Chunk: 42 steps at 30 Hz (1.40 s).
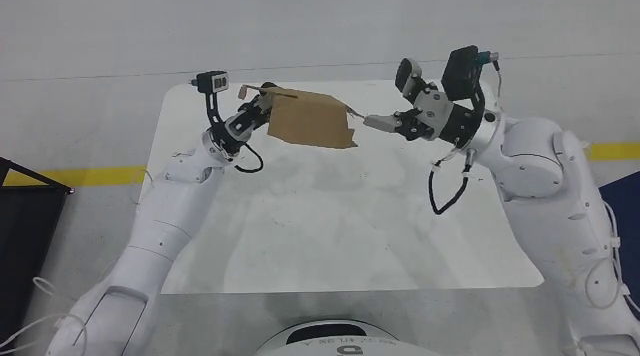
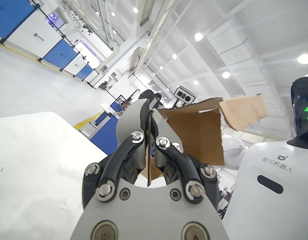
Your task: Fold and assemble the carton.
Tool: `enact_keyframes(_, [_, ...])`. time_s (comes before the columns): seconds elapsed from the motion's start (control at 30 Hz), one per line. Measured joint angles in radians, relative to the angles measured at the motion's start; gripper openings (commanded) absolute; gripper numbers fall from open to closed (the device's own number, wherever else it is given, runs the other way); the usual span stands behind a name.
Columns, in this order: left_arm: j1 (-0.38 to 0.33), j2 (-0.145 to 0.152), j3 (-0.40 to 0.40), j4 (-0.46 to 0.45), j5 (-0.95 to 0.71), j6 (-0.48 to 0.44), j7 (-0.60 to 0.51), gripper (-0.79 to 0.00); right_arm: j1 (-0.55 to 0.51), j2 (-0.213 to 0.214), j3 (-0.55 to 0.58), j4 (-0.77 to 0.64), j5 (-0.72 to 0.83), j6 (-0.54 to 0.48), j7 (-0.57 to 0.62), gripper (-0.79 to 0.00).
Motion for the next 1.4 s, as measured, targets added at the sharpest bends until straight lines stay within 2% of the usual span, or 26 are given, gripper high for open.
enact_keyframes(0.13, [0.013,-0.01,-0.021,-0.013,0.063,0.0,0.0,-0.785,-0.012,-0.004,-0.018,-0.024,-0.025,0.041,-0.036,0.0])
enact_keyframes(0.27, [0.024,-0.02,-0.029,-0.026,0.099,0.0,0.0,-0.785,0.029,-0.012,-0.075,-0.01,-0.096,0.091,-0.037,0.0])
enact_keyframes(0.33, [0.027,-0.025,-0.037,-0.029,0.104,0.0,0.0,-0.785,0.06,-0.017,-0.119,-0.013,-0.155,0.119,-0.017,0.0])
enact_keyframes(0.4, [0.03,-0.031,-0.053,-0.032,0.102,0.0,0.001,-0.785,0.086,-0.022,-0.17,-0.027,-0.19,0.101,0.019,0.0])
enact_keyframes(0.53, [0.04,-0.043,-0.086,-0.038,0.085,0.0,0.001,-0.785,0.109,-0.026,-0.214,-0.044,-0.203,0.094,0.066,0.0])
enact_keyframes(0.67, [0.056,-0.059,-0.113,-0.038,0.028,0.0,0.004,-0.785,0.077,-0.022,-0.148,-0.082,-0.142,0.117,0.006,0.0])
enact_keyframes(0.77, [0.071,-0.074,-0.119,-0.022,-0.032,0.0,0.001,-0.785,0.013,-0.013,-0.053,-0.104,-0.11,0.158,-0.039,0.0])
enact_keyframes(0.93, [0.094,-0.097,-0.073,-0.036,-0.074,0.0,0.0,-0.785,-0.086,0.0,0.064,-0.103,-0.118,0.209,-0.01,0.0])
enact_keyframes(1.03, [0.095,-0.103,-0.059,-0.035,-0.076,0.0,0.0,-0.785,-0.108,0.003,0.076,-0.109,-0.131,0.2,0.02,0.0])
enact_keyframes(1.2, [0.091,-0.108,-0.05,-0.032,-0.08,0.0,0.0,-0.785,-0.098,0.004,0.031,-0.131,-0.126,0.167,0.101,0.0])
enact_keyframes(1.4, [0.09,-0.108,-0.026,-0.041,-0.088,0.0,0.0,-0.785,-0.055,0.0,0.005,-0.119,-0.114,0.17,0.088,0.0])
